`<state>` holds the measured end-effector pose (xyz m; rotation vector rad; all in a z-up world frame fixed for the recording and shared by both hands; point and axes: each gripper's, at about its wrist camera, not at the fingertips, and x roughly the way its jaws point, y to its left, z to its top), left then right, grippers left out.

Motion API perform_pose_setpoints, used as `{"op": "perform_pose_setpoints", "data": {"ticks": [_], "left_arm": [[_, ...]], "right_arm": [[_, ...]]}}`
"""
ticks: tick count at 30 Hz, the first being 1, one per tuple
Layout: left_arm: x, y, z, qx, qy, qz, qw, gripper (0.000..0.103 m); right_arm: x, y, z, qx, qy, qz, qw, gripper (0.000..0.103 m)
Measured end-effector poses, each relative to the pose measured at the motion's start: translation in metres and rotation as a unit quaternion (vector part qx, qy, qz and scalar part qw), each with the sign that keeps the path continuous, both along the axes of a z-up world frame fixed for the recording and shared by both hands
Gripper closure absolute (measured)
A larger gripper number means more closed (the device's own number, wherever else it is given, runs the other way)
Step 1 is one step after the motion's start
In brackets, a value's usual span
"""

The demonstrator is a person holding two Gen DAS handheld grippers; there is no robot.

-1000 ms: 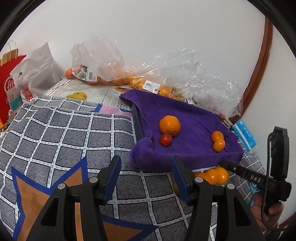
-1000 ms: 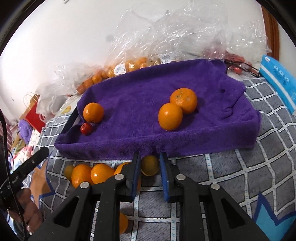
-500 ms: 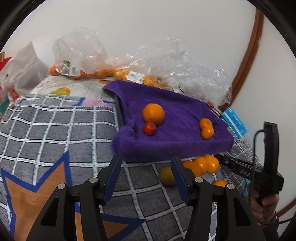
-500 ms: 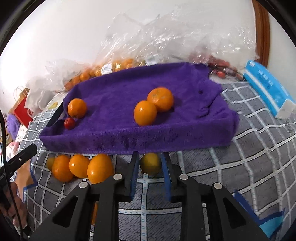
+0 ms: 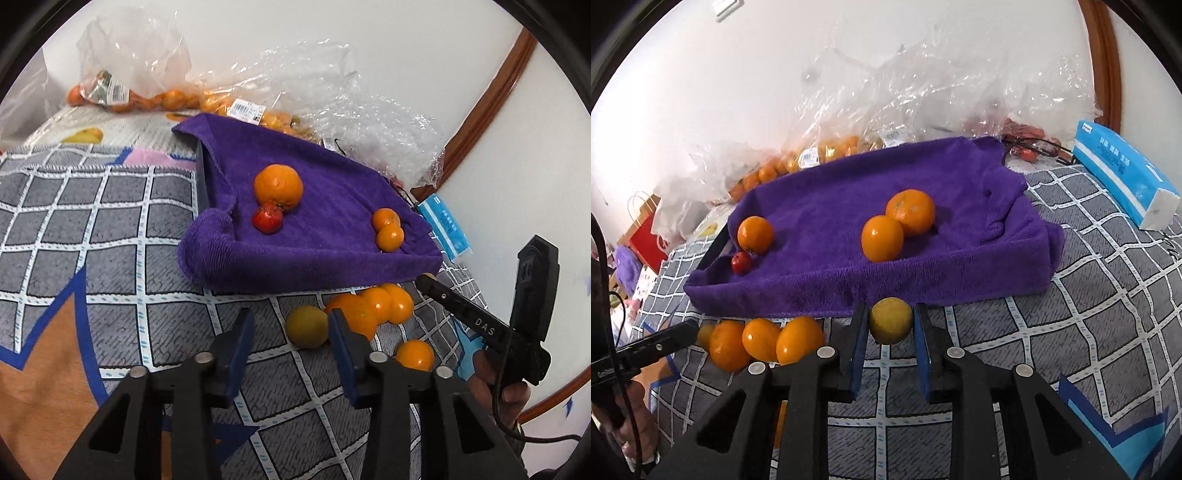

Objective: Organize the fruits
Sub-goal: 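Grasp a small yellow fruit with the left tool while the right tool grasps another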

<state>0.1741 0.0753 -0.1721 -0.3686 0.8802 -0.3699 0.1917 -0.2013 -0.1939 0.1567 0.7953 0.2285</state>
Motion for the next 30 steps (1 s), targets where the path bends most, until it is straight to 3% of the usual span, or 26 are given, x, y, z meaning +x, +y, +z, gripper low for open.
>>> {"op": "perform_pose_setpoints", "data": {"ticks": [6,9,13,15,16,20,23,30], "left_arm": [[0.001,0.002,0.000,-0.025,-0.001,-0.005,0.9997,0.085],[0.001,0.006,0.002,-0.028,-0.003,0.006,0.9996,0.087],[0.003,0.001,0.001,-0.022,0.001,0.002,0.9997,0.083],[0.004,-0.003,-0.001,-0.015,0.010,-0.004,0.9998,0.071],[0.005,-0.006,-0.002,-0.011,0.013,-0.007,0.9998,0.071],[0.002,-0.012,-0.001,0.007,0.003,-0.014,0.9999,0.072],[0.001,-0.013,-0.001,0.002,-0.004,-0.020,0.9998,0.079],[-0.002,0.006,0.005,-0.010,-0.022,0.022,0.9995,0.079]], "right_arm": [[-0.002,-0.001,0.002,0.007,-0.006,0.002,1.000,0.079],[-0.002,-0.003,0.002,0.010,-0.008,-0.002,1.000,0.079],[-0.002,-0.002,0.001,0.007,-0.006,-0.003,1.000,0.079],[-0.001,-0.001,0.001,0.005,-0.004,-0.003,1.000,0.079],[-0.001,-0.001,0.000,0.004,-0.004,-0.002,1.000,0.079],[0.000,-0.002,0.000,0.005,-0.004,-0.001,1.000,0.079],[-0.001,-0.003,0.000,0.007,-0.004,-0.001,1.000,0.079],[0.000,-0.003,0.000,0.006,-0.004,-0.001,1.000,0.079]]}}
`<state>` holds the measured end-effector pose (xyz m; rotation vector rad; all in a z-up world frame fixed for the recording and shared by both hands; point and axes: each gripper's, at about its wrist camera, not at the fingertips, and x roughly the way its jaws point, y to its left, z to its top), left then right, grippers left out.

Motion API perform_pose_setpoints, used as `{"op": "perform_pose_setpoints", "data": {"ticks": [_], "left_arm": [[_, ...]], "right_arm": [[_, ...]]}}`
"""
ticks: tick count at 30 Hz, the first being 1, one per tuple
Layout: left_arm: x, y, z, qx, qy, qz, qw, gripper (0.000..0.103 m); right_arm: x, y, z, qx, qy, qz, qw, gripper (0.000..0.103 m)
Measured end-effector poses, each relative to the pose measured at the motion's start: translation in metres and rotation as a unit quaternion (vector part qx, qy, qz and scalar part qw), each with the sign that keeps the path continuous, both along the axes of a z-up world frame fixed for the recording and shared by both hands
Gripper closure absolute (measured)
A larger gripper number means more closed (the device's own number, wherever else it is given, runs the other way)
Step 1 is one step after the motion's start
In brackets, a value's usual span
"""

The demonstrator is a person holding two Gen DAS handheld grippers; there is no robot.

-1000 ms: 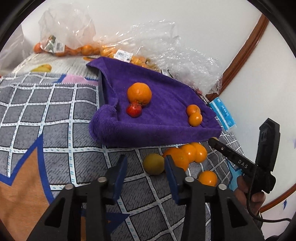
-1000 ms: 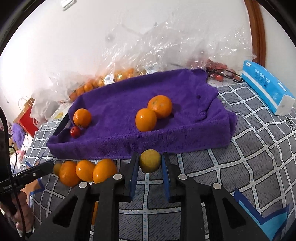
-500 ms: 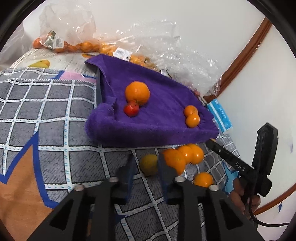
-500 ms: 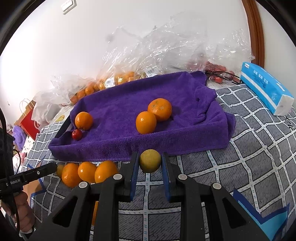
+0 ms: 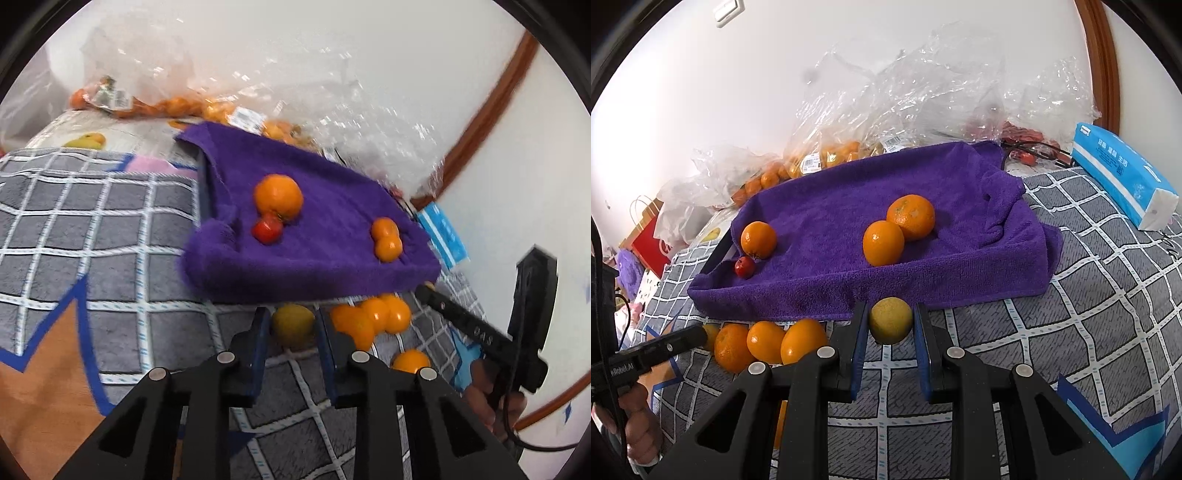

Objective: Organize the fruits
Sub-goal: 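Grasp a small yellow fruit with the left tool while the right tool grasps another, then lift both held yellow fruits off the bed with both tools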

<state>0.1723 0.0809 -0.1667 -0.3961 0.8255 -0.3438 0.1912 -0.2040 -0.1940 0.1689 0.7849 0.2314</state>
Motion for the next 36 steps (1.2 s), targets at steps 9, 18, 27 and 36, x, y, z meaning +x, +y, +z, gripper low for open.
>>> {"op": "perform_pose_setpoints", "data": {"ticks": [9,18,27,36], "left_arm": [[0.004,0.007,0.000,0.044,-0.002,0.044,0.9981,0.079],[0.011,-0.003,-0.008,0.073,0.017,0.035,0.9965,0.078],[0.002,-0.002,-0.001,0.068,-0.015,0.035,0.9970,0.078],[-0.002,-0.002,0.005,0.075,-0.029,0.044,0.9958,0.078]], "right_arm": [[-0.001,-0.003,0.001,0.007,-0.001,-0.003,1.000,0.079],[0.001,-0.001,0.000,0.001,0.001,0.001,1.000,0.079],[0.001,-0.003,0.001,0.003,0.000,0.001,1.000,0.079],[-0.003,-0.002,0.003,0.005,-0.009,0.000,1.000,0.079]]}}
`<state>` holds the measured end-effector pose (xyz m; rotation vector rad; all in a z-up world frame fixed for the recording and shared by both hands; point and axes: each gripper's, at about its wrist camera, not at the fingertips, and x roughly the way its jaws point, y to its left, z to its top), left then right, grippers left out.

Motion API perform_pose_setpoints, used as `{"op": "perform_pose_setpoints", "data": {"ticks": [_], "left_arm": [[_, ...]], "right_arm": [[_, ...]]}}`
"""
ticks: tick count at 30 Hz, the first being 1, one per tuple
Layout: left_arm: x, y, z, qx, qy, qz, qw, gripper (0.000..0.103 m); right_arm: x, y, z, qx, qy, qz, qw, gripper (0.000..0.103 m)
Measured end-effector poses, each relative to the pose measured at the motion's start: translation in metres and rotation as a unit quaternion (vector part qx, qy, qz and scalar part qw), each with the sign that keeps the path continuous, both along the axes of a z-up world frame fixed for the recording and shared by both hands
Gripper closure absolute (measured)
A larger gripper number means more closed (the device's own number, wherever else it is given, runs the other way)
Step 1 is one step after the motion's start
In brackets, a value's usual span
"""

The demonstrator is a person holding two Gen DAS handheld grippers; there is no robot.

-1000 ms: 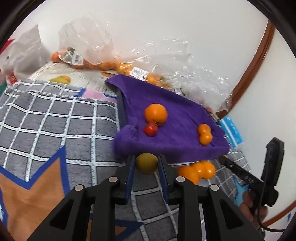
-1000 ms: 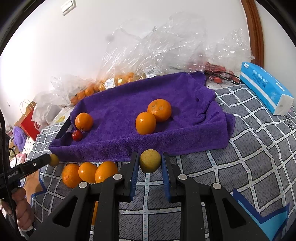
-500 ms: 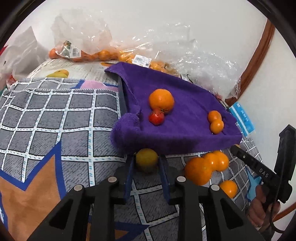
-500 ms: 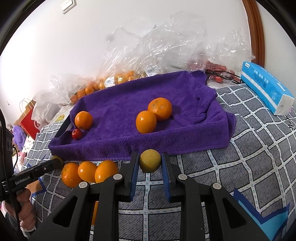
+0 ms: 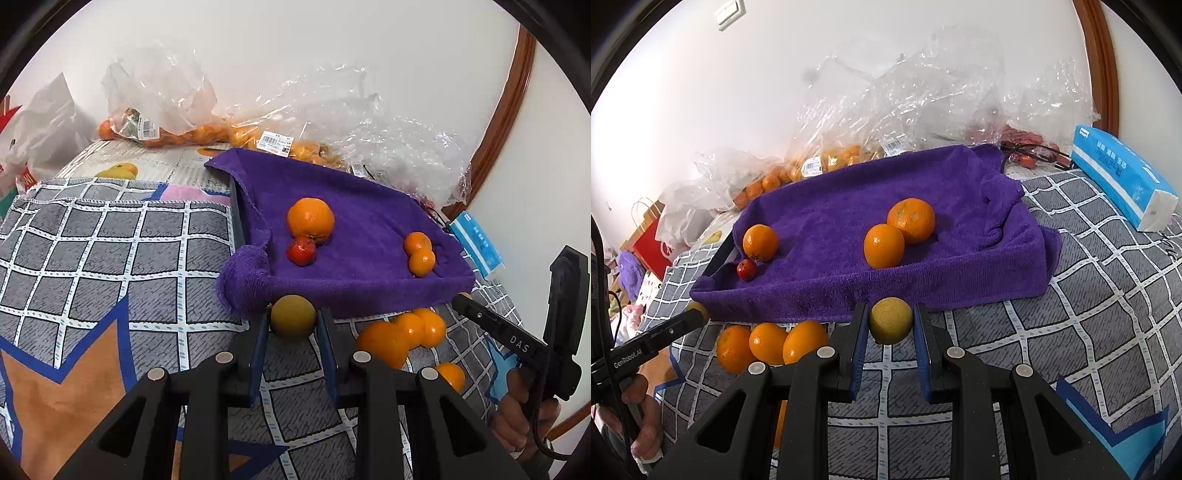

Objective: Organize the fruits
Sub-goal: 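Lift both held yellow fruits off the bed with both tools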

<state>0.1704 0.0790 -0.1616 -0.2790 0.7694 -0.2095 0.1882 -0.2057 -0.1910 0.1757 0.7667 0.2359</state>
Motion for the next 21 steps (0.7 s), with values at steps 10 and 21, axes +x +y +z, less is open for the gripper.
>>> {"op": "perform_pose_setpoints", "data": {"ticks": [10,21], "left_arm": [[-0.011,0.001,0.012,0.003,-0.040,0.002,0.9992,0.078],[-0.014,0.016,0.017,-0.027,-0.049,0.029,0.9980,0.078]], "right_arm": [[-0.003,-0.001,0.003,0.002,-0.009,0.000,1.000,0.079],[-0.007,-0.001,0.007,0.009,-0.022,-0.001,1.000,0.079]]}}
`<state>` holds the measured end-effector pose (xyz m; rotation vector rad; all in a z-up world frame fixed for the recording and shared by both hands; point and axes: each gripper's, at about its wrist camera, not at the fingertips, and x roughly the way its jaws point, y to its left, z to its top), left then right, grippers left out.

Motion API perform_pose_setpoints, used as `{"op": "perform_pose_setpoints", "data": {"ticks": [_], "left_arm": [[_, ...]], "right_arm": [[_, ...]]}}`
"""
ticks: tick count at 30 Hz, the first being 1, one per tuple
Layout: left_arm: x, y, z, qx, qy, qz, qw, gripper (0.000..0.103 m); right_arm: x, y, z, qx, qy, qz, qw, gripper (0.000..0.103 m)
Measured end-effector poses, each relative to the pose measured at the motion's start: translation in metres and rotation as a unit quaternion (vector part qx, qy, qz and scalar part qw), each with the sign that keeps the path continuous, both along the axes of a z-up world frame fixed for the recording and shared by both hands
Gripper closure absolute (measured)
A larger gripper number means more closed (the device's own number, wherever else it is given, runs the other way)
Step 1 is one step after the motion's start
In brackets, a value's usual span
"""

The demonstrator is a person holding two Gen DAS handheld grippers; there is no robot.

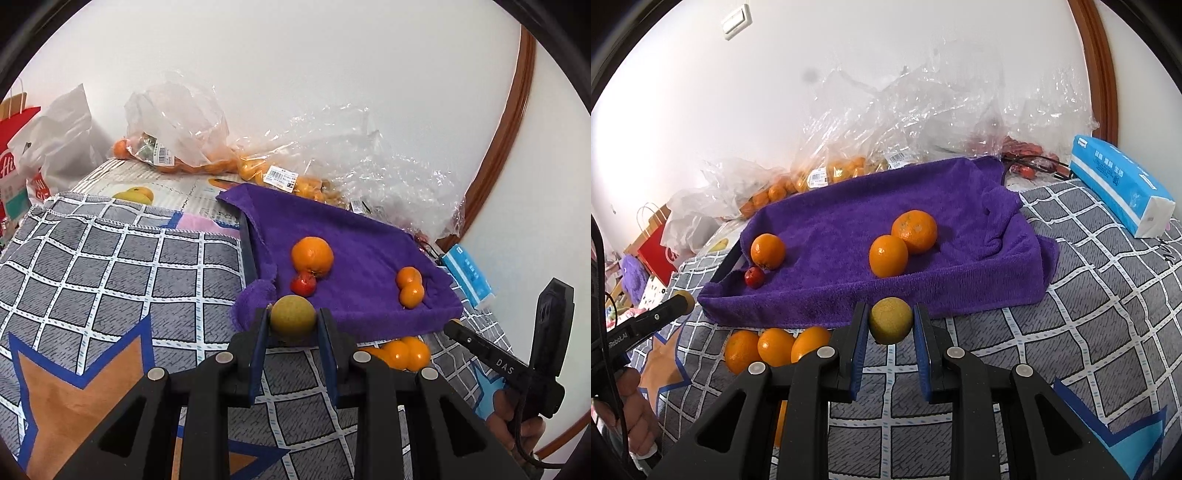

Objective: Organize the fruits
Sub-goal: 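Lift both held yellow fruits off the bed with both tools, then carry both yellow fruits over the purple towel with both tools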

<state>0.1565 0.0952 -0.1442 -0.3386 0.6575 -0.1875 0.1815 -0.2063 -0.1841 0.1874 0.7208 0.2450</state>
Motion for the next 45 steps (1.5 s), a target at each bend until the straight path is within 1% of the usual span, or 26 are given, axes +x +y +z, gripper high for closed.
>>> {"op": "perform_pose_setpoints", "data": {"ticks": [4,6,8,13,17,20,23,25,26,28,31,32,34,35,37,41,45], "left_arm": [[-0.002,0.002,0.003,0.011,-0.006,0.012,0.9998,0.078],[-0.003,0.004,0.006,0.010,0.001,0.014,0.9998,0.078],[-0.005,0.004,0.012,0.010,0.003,0.009,0.9999,0.078],[0.002,0.003,0.034,0.019,0.007,0.014,0.9997,0.078],[0.014,0.004,0.045,0.021,0.001,0.018,0.9996,0.078],[0.029,0.002,0.051,0.023,0.004,0.022,0.9995,0.078],[0.046,0.001,0.058,0.017,-0.001,0.024,0.9996,0.078],[0.057,-0.003,0.061,0.006,-0.013,0.018,0.9997,0.078],[0.061,-0.005,0.062,0.006,-0.016,0.016,0.9997,0.078],[0.069,-0.012,0.059,0.022,-0.023,0.020,0.9993,0.078],[0.077,-0.020,0.045,0.033,-0.019,0.015,0.9992,0.078],[0.078,-0.020,0.040,0.030,-0.016,0.012,0.9993,0.078],[0.083,-0.017,0.029,0.014,0.005,0.011,0.9998,0.078],[0.083,-0.014,0.026,-0.002,0.009,0.006,0.9999,0.078],[0.083,-0.012,0.024,-0.016,0.004,0.005,0.9999,0.078],[0.082,-0.012,0.022,-0.017,-0.004,0.008,0.9998,0.078],[0.084,-0.015,0.017,-0.010,0.001,0.010,0.9999,0.078]], "right_arm": [[-0.001,-0.002,0.001,0.001,-0.001,-0.010,1.000,0.079],[-0.004,-0.002,0.003,0.020,0.001,0.009,1.000,0.079],[-0.005,-0.001,0.006,0.030,0.005,0.015,0.999,0.079],[-0.003,0.010,0.027,0.006,-0.006,0.028,1.000,0.079],[0.004,0.018,0.046,0.014,-0.025,0.052,0.998,0.079],[0.015,0.027,0.059,0.001,-0.035,0.059,0.998,0.079],[0.026,0.036,0.071,-0.013,-0.052,0.063,0.997,0.079],[0.034,0.041,0.074,-0.018,-0.060,0.063,0.996,0.079],[0.041,0.044,0.074,-0.019,-0.062,0.063,0.996,0.079],[0.049,0.047,0.068,-0.019,-0.060,0.061,0.996,0.079],[0.063,0.050,0.051,-0.017,-0.044,0.058,0.997,0.079],[0.067,0.051,0.044,-0.018,-0.039,0.057,0.997,0.079],[0.066,0.050,0.037,-0.023,-0.041,0.053,0.997,0.079],[0.066,0.049,0.033,-0.025,-0.043,0.052,0.997,0.079],[0.068,0.046,0.028,-0.028,-0.036,0.053,0.998,0.079],[0.073,0.041,0.027,-0.041,-0.042,0.035,0.998,0.079],[0.076,0.028,0.029,-0.040,-0.046,0.016,0.998,0.079]]}}
